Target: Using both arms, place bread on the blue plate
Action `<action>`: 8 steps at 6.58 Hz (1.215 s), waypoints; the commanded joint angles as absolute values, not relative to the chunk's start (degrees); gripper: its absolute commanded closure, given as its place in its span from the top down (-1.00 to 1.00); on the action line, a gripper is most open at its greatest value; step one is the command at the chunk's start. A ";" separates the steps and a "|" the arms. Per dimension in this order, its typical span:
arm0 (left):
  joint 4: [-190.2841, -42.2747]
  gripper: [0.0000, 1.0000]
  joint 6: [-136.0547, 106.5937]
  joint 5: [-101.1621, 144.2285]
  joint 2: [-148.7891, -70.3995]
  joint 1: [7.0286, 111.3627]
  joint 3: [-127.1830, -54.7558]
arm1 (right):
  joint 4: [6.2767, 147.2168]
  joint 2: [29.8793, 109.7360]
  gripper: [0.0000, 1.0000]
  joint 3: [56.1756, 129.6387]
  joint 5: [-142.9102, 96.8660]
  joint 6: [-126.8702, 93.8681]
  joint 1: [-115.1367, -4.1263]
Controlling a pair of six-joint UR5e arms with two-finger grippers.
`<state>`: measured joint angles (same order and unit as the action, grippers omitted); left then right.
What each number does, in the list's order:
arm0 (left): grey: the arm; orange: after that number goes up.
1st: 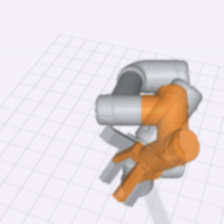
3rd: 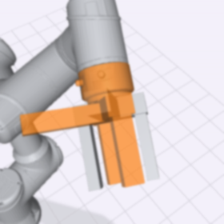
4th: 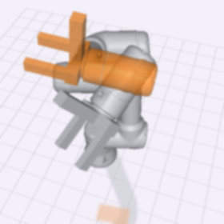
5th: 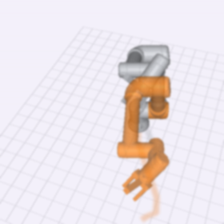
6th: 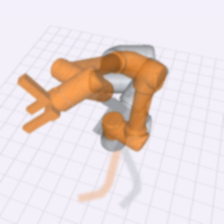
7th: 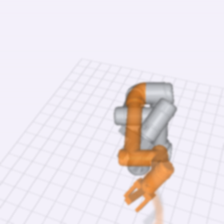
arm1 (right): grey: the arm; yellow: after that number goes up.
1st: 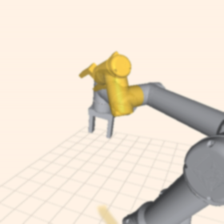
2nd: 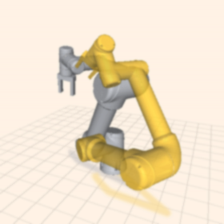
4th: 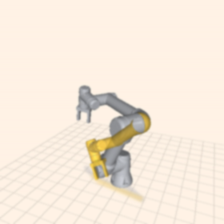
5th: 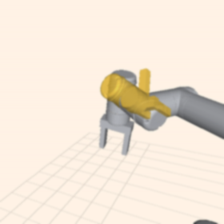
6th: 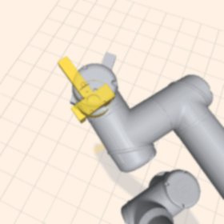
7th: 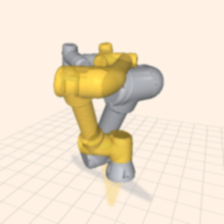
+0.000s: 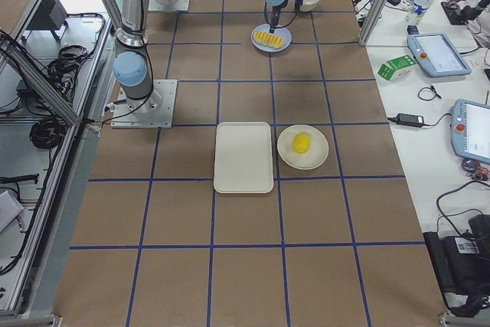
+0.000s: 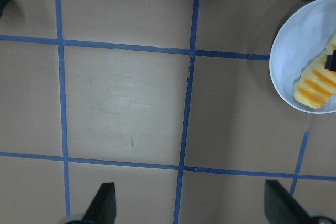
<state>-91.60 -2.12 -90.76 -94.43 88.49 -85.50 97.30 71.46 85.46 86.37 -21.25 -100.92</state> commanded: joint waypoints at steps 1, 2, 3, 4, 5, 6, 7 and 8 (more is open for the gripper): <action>-89.56 1.00 -1.93 -90.97 -93.96 88.42 -86.04 | 90.26 82.57 1.00 85.87 86.13 -12.62 -93.79; -89.56 1.00 -1.93 -90.88 -93.96 88.42 -86.04 | 88.26 86.01 1.00 87.00 86.48 -12.05 -92.47; -89.56 1.00 -1.93 -90.97 -93.78 88.42 -86.04 | 83.20 89.09 1.00 86.92 86.83 -12.22 -92.03; -89.65 1.00 -1.93 -90.97 -93.78 88.42 -86.13 | 81.67 89.99 1.00 87.27 86.75 -12.56 -91.59; -89.56 1.00 -1.93 -90.88 -93.78 88.42 -86.48 | 82.78 90.09 1.00 86.67 86.40 -12.31 -91.50; -89.56 1.00 -1.93 -90.88 -93.78 88.42 -86.48 | 83.92 90.35 1.00 87.27 86.74 -12.13 -91.41; -89.56 1.00 -1.93 -90.88 -93.78 88.42 -86.75 | 83.67 90.44 1.00 87.45 87.44 -12.13 -91.32; -89.56 1.00 -1.93 -90.88 -93.78 88.42 -87.01 | 83.58 90.44 1.00 88.06 90.24 -12.22 -91.41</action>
<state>-89.57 -1.93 -90.88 -93.78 88.42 -86.70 83.59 90.34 87.48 87.86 -12.19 -91.41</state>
